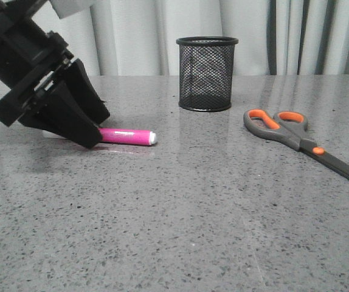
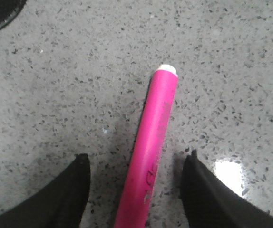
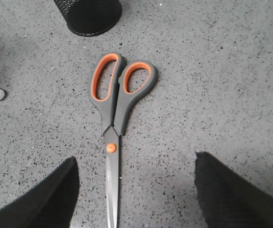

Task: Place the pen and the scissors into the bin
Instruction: 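Lower the left gripper onto the pink marker and close on it, then lift the pink marker with the left gripper over the mesh cup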

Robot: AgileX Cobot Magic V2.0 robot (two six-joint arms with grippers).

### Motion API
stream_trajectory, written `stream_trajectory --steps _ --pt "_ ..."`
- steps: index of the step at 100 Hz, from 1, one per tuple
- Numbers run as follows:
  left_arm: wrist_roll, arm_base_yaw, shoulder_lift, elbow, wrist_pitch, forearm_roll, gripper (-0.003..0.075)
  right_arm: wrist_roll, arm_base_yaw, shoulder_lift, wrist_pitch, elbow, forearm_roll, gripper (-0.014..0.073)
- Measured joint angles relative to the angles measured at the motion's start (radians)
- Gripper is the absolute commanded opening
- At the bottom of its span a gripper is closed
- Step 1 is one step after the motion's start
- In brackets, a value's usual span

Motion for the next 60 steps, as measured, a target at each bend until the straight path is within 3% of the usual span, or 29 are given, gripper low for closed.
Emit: stream_trajectory --steps 12,41,60 --pt "0.0 0.0 0.004 -0.001 0.0 -0.002 0.0304 -0.001 0.0 0.0 0.001 0.0 0.002 0.0465" --pt "0.0 -0.002 0.006 -0.002 0.006 0.011 -0.0021 -0.001 0.0 0.0 0.003 0.0 0.002 0.0465" --pt "-0.017 -0.002 0.008 -0.03 0.035 0.03 -0.0019 -0.001 0.0 0.0 0.004 0.0 0.002 0.0465"
